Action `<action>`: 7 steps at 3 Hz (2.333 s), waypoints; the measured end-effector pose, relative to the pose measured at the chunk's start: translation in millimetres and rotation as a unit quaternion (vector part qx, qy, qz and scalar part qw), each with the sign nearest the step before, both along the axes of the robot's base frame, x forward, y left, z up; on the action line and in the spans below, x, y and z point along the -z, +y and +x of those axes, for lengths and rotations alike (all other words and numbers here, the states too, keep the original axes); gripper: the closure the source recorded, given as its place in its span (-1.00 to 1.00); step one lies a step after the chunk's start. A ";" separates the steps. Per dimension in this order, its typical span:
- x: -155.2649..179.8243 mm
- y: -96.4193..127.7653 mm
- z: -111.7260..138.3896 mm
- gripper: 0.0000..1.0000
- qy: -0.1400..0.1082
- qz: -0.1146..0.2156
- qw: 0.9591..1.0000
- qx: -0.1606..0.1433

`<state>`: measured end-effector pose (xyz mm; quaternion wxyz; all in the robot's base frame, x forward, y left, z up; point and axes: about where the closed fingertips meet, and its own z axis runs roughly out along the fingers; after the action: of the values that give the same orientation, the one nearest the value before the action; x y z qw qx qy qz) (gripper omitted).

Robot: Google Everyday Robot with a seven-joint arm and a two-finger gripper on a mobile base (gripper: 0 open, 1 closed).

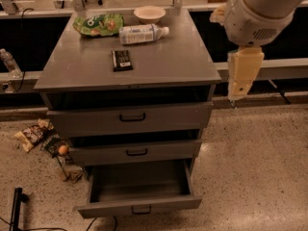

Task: Place rxbar chocolate into bottom drawer

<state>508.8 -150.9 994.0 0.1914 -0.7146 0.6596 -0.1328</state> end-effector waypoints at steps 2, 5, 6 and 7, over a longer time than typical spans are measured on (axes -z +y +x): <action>-17.3 56.4 37.5 -1.00 -0.043 -0.077 0.979 -0.183; -9.0 53.5 116.3 -1.00 -0.023 -0.142 0.945 -0.295; -1.3 67.6 158.8 -1.00 -0.003 -0.158 0.908 -0.389; -2.5 108.2 189.8 -1.00 -0.033 -0.155 0.867 -0.472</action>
Offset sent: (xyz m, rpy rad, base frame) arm 0.0339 0.0475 0.0120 -0.1041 -0.0614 0.2582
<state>698.6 -42.6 996.5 0.1393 -0.9564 0.2079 -0.1504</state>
